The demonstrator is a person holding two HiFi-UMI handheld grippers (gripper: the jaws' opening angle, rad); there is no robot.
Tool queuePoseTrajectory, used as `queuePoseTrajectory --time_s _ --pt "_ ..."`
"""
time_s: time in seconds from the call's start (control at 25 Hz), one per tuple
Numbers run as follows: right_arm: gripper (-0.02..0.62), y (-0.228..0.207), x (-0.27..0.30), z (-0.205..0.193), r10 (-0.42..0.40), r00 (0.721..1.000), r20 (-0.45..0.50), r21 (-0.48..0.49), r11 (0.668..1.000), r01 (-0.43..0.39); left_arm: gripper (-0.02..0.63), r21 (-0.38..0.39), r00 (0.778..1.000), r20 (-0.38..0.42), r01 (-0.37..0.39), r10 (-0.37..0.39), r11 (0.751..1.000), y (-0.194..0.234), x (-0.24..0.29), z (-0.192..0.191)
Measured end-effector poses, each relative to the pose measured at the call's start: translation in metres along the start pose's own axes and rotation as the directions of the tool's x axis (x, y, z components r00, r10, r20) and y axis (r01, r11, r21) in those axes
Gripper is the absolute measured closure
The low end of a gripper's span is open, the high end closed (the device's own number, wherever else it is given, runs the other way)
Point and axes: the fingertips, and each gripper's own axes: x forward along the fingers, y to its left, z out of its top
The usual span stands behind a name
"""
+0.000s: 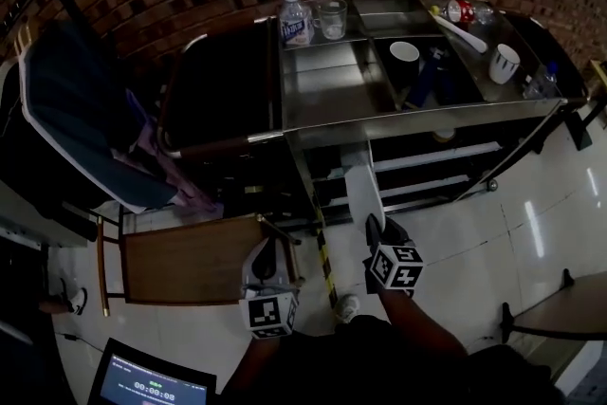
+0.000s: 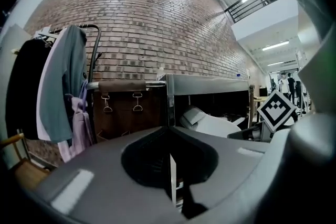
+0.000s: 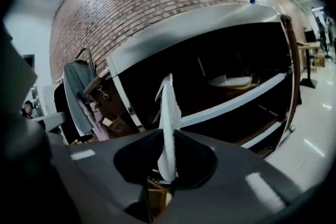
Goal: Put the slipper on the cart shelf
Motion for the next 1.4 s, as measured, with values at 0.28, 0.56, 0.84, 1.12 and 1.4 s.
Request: queuePoseTrajectory --time_s 0.28,0.56,0.84,1.12,1.4 --pt "0.545 -0.028 0.071 0.030 0.060 0.998 -0.029 0.278 0.959 -0.049 0.591 -0.002 0.998 0.018 -0.054 0.054 0.999 0.005 0.026 0.002" --pt "0.543 -0.035 0.128 0.046 0.155 0.986 -0.061 0.507 0.856 -0.103 0.591 0.015 0.996 -0.012 -0.088 0.088 0.996 0.009 0.032 -0.005" --pt "0.540 -0.047 0.176 0.046 0.111 0.991 -0.078 0.609 0.792 -0.041 0.591 0.010 0.995 -0.017 -0.101 0.101 0.995 0.011 0.030 0.005" --pt "0.420 -0.054 0.182 0.043 0.048 0.992 -0.113 0.537 0.844 0.020 0.591 0.008 0.991 -0.004 -0.130 0.130 0.991 0.019 0.023 0.006" --pt "0.342 -0.067 0.172 0.050 -0.071 0.990 -0.124 0.274 0.956 0.103 0.591 -0.011 0.993 -0.007 -0.117 0.117 0.993 0.016 0.016 0.002"
